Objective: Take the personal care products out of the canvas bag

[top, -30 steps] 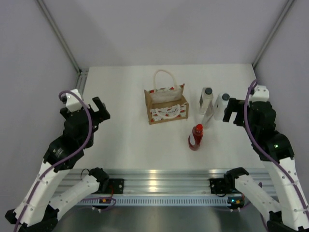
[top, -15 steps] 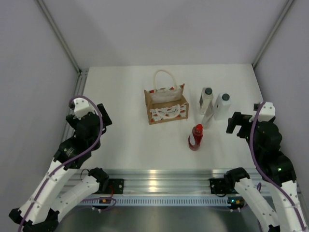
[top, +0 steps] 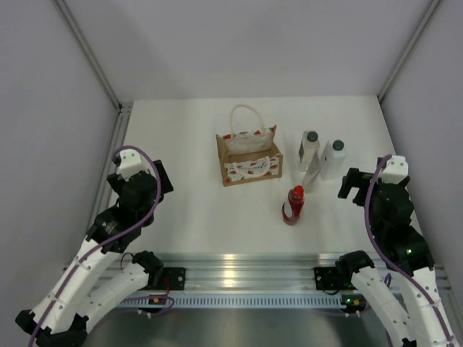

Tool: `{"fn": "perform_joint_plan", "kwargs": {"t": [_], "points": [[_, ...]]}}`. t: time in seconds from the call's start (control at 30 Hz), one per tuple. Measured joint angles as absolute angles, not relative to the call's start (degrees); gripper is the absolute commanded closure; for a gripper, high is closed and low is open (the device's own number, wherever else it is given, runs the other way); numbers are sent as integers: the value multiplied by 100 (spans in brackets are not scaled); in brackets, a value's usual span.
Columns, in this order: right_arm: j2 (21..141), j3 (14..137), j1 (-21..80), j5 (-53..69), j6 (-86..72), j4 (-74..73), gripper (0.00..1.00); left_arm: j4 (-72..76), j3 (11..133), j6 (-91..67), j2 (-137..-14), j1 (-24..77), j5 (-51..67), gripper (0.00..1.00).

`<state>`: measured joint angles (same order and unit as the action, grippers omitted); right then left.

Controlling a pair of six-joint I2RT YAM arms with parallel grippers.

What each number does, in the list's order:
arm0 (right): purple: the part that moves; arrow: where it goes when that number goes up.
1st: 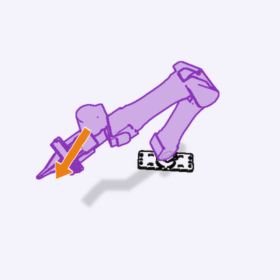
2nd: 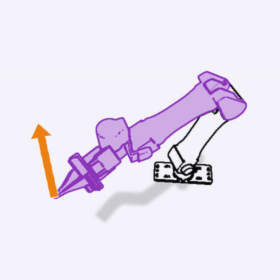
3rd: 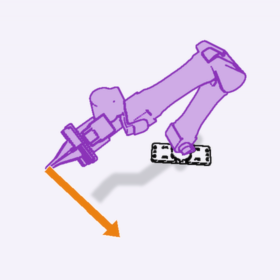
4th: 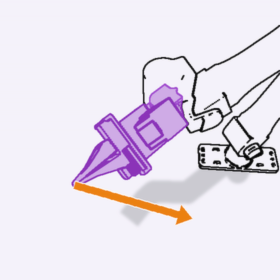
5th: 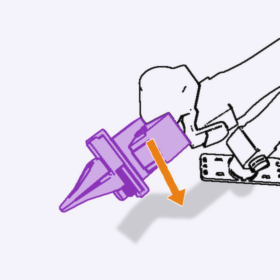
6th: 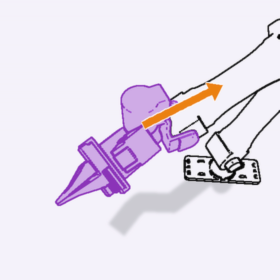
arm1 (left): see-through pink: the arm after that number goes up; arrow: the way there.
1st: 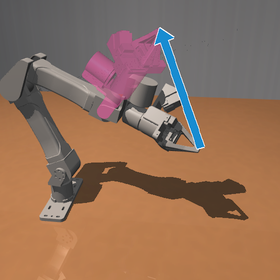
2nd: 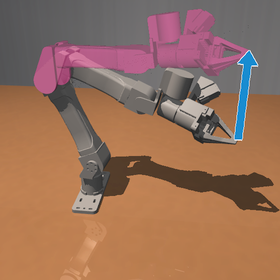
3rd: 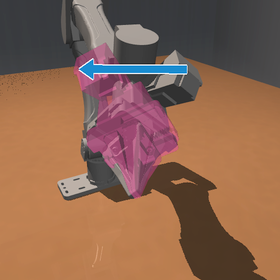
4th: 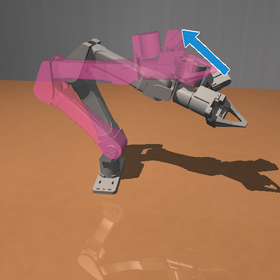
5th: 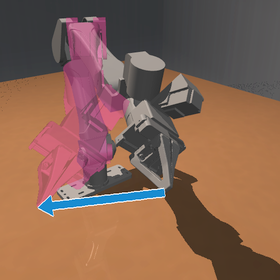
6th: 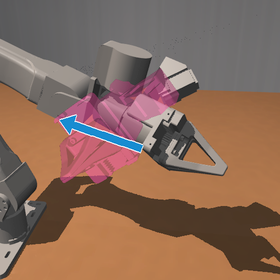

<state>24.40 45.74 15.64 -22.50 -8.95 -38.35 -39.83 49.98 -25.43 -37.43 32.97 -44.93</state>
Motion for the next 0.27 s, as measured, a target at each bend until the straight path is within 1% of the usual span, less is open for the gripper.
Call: {"fn": "perform_joint_plan", "kwargs": {"t": [0.27], "points": [[2364, 4499, 1575, -2412, -854, -3597, 1, -3940, 4998, -2543, -3841, 3236, -4324, 2]]}}
